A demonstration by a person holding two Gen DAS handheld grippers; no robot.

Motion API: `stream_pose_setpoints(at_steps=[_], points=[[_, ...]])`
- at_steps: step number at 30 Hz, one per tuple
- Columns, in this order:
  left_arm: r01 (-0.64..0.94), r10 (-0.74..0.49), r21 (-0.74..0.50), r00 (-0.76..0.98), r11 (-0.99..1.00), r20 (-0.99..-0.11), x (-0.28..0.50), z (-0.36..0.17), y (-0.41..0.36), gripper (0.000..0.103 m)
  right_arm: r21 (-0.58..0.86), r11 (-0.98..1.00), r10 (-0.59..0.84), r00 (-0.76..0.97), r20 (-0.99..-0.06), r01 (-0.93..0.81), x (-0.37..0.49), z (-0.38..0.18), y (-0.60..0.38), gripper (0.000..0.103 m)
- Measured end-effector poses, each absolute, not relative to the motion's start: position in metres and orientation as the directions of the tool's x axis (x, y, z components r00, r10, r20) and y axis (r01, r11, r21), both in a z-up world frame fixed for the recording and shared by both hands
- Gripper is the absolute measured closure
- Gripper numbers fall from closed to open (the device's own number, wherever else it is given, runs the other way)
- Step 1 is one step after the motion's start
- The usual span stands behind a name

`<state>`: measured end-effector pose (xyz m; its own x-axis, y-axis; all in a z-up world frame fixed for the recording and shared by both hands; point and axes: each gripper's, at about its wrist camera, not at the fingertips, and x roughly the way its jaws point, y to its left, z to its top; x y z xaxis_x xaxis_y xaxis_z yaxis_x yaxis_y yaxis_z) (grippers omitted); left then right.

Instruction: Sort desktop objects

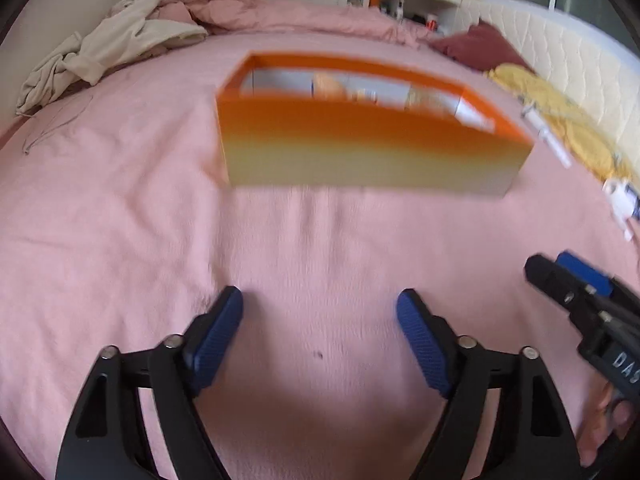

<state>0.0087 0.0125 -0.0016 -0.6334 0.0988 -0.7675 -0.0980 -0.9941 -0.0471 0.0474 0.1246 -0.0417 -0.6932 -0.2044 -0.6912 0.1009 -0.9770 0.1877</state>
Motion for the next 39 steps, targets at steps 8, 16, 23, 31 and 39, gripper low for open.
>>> stream_pose_setpoints(at_steps=[8, 16, 23, 31, 39], points=[[-0.081, 0.049, 0.004, -0.638, -0.997, -0.768, 0.005, -0.001, 0.018, 0.019, 0.05, -0.991, -0.118, -0.665, -0.737, 0.121, 0.048, -0.08, 0.108, 0.029], [-0.08, 0.047, 0.006, -0.636, -0.997, -0.77, 0.007, -0.002, 0.021, 0.019, 0.057, -0.991, -0.123, -0.668, -0.734, 0.12, 0.048, -0.078, 0.108, 0.029], [-0.061, 0.055, -0.023, -0.612, -0.998, -0.789, 0.001, 0.001, 0.021, 0.016, 0.059, -0.991, -0.126, -0.669, -0.732, 0.121, 0.048, -0.076, 0.108, 0.028], [0.018, 0.029, -0.049, -0.585, -0.999, -0.811, -0.007, -0.002, 0.032, 0.0, 0.059, -0.99, -0.128, -0.669, -0.732, 0.125, 0.048, -0.076, 0.105, 0.026], [0.01, 0.071, -0.098, -0.608, -0.995, -0.791, 0.002, -0.001, 0.025, 0.0, 0.07, -0.989, -0.141, -0.67, -0.729, 0.133, 0.049, -0.076, 0.104, 0.024]])
